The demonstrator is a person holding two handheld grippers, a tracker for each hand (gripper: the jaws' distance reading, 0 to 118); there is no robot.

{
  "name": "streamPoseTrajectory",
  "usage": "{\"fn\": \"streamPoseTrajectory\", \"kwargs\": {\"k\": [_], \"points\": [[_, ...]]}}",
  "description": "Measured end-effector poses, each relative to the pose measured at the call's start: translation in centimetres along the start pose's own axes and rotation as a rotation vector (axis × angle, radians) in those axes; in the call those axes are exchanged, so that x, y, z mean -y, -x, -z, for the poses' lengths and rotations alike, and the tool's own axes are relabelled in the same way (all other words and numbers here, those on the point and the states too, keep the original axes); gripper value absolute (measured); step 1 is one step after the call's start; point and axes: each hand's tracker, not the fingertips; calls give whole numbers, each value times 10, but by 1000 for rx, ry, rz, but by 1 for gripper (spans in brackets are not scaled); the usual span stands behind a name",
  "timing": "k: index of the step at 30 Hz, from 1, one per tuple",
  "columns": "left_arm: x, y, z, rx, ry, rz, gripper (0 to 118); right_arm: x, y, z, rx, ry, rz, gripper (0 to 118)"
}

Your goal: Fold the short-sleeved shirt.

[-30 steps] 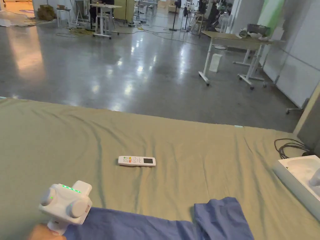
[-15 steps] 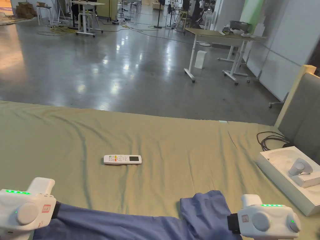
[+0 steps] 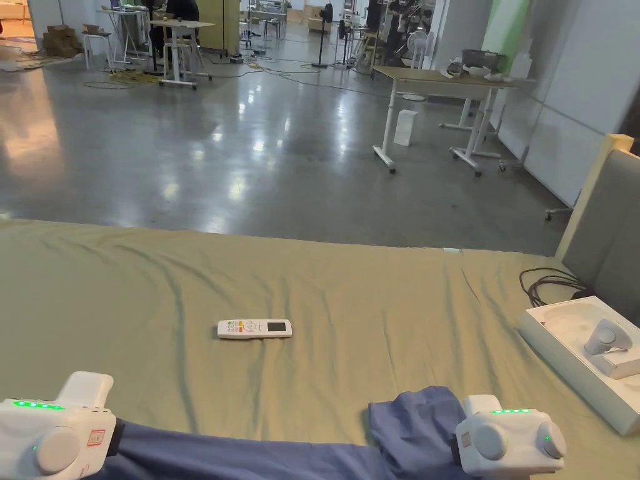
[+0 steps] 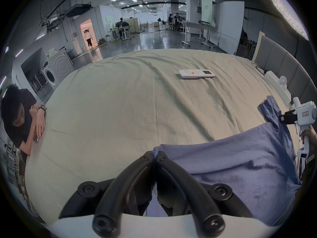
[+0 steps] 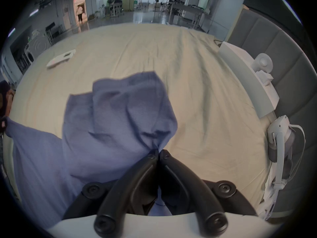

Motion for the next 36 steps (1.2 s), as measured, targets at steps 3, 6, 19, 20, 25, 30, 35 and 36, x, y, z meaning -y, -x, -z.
{"fn": "streamPoseTrajectory", "kwargs": {"k": [3,6,19,20,25,30,35,36], "points": [[0,3,-18,13,-42,-6,4,5,-7,-31,-27,-99,51,0],[-1,5,-41,9,-74,-3,4,9,-11,-78,-20,-194,49,0],[-10,18,-215,4,-327,-67,4,9,-47,-286,-16,-563,37,0],[-12,19,-228,-9,-352,-69,4,7,-49,-300,-9,-581,38,0],[-24,19,-304,-19,-447,-65,4,2,-59,-376,-15,-703,50,0],[-44,20,-356,-24,-517,-67,4,-11,-63,-432,11,-811,51,0],[-77,22,-389,-36,-575,-68,4,-41,-68,-468,19,-857,66,0],[-85,22,-394,-39,-583,-68,4,-49,-68,-476,23,-868,73,0]]}}
